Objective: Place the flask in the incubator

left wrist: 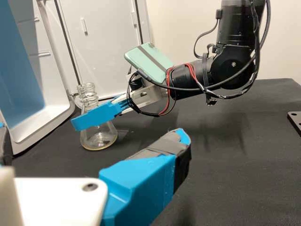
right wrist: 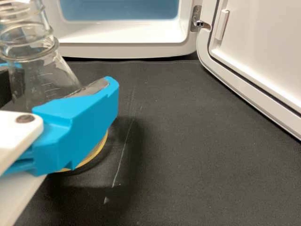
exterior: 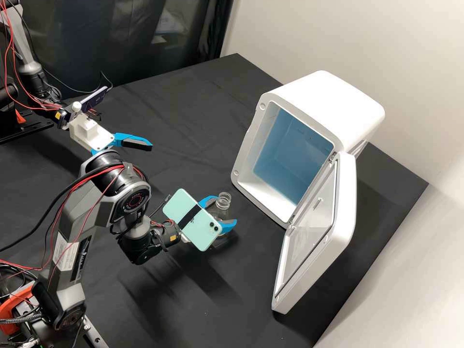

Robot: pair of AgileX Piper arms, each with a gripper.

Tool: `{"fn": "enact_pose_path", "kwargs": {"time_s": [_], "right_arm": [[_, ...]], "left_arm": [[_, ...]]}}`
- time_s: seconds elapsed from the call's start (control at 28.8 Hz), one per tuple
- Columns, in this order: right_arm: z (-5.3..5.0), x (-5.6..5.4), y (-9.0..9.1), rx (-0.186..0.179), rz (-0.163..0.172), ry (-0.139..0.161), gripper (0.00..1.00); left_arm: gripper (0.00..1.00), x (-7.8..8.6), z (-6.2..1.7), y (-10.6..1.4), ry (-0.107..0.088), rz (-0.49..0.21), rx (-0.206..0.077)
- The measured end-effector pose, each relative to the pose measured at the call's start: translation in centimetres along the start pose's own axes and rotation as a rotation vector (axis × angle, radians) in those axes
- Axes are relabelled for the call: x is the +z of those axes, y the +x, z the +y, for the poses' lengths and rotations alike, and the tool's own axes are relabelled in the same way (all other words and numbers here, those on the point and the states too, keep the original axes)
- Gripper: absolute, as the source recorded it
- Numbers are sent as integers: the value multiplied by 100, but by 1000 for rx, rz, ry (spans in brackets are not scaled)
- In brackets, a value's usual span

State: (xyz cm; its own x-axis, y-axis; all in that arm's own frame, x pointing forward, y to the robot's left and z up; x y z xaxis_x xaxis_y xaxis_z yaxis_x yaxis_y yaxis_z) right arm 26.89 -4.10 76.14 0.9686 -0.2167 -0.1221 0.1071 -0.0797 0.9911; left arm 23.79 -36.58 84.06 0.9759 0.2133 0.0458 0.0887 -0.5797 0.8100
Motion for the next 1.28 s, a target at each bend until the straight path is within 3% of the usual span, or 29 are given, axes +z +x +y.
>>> {"fn": "enact_pose_path", "kwargs": {"time_s": [0.62,0.73,0.8,0.97,1.28], "right_arm": [[16,14,1,6,-5,2,0],[111,42,-15,35,-16,9,0],[235,55,-48,80,-20,20,0],[484,42,-142,171,0,74,0],[656,-100,-259,210,89,94,0]], "left_arm": [[100,0,0,0,0,0,0],[100,0,0,0,0,0,0],[100,0,0,0,0,0,0],[100,0,0,0,0,0,0],[100,0,0,0,0,0,0]]}}
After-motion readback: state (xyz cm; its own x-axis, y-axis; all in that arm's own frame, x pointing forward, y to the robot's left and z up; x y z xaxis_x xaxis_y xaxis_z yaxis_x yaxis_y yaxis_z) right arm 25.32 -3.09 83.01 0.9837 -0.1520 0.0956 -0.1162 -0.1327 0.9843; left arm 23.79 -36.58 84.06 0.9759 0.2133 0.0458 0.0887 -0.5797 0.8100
